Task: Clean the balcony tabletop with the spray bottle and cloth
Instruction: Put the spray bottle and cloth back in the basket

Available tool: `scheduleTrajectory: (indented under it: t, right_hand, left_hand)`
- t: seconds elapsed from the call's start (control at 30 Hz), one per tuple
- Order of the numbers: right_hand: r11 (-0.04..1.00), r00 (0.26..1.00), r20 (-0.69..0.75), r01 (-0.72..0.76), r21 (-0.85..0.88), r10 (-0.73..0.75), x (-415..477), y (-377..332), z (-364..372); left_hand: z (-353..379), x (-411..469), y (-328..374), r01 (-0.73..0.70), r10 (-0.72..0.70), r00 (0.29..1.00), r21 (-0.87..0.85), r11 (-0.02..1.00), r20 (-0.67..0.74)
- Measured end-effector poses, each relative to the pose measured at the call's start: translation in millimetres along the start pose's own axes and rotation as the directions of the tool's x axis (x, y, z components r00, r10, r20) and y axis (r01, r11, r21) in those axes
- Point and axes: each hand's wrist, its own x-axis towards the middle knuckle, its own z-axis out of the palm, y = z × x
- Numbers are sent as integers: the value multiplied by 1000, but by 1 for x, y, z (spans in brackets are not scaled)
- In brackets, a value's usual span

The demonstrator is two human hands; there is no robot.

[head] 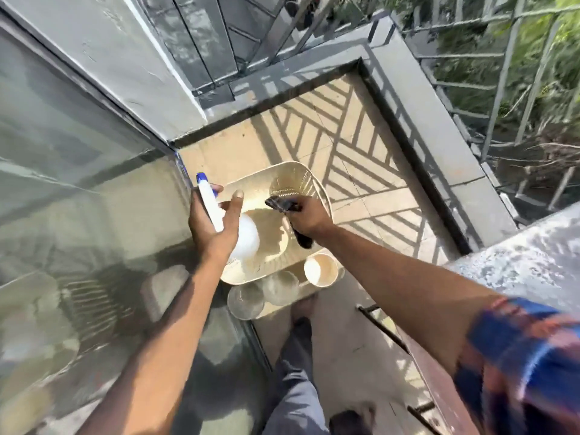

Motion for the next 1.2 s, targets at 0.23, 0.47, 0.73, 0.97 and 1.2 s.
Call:
scheduleTrajectory:
  t: [0.23, 0.47, 0.73, 0.97, 1.2]
  right_hand:
    - [908, 998, 5, 56, -416, -60, 53, 35, 41]
    - [897, 992, 126, 83, -434, -31, 47, 33, 36]
    - [955, 961, -7, 272, -121, -275, -42, 31, -13]
    - [878, 977, -83, 137, -459, -195, -108, 82, -39]
    - [677, 991, 134, 119, -727, -30, -95, 90, -13]
  left_hand:
    - [25, 21, -79, -54, 27, 988, 180, 982, 150]
    - [13, 13, -109, -66, -9, 980, 363, 929, 199]
    - [-19, -31, -74, -55, 37, 997, 286, 957, 66]
    - [-15, -129, -61, -50, 38, 998, 252, 966, 53]
    - [27, -197, -102, 134, -187, 946, 202, 970, 267]
